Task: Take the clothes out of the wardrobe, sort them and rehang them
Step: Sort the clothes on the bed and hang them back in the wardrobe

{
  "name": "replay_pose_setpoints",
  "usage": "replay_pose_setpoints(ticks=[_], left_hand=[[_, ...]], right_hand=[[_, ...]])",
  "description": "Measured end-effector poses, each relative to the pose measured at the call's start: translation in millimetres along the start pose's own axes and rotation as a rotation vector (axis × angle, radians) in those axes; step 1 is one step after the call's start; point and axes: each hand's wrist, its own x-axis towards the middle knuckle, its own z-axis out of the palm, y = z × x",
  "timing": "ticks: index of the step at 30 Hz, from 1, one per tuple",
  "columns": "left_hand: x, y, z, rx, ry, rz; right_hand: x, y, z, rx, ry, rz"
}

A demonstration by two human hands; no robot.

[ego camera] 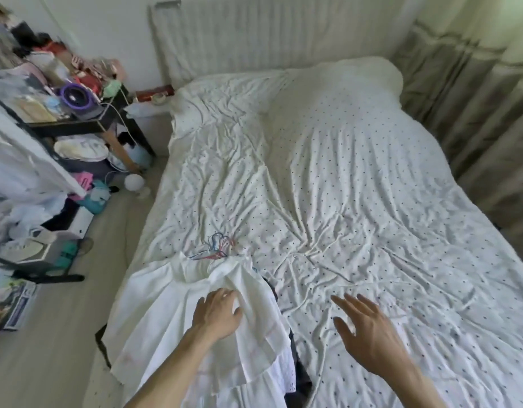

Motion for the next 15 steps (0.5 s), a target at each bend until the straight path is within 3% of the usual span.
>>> replay_pose_setpoints(ticks=[9,15], left_hand=[[145,-106,17,0.039,-0.155,-0.158],[257,-159,23,0.052,-0.088,-0.219]], right_hand=[[159,-20,120,-0.091,-0.469,0.07],[215,-22,191,-0.118,-0.646,0.173]])
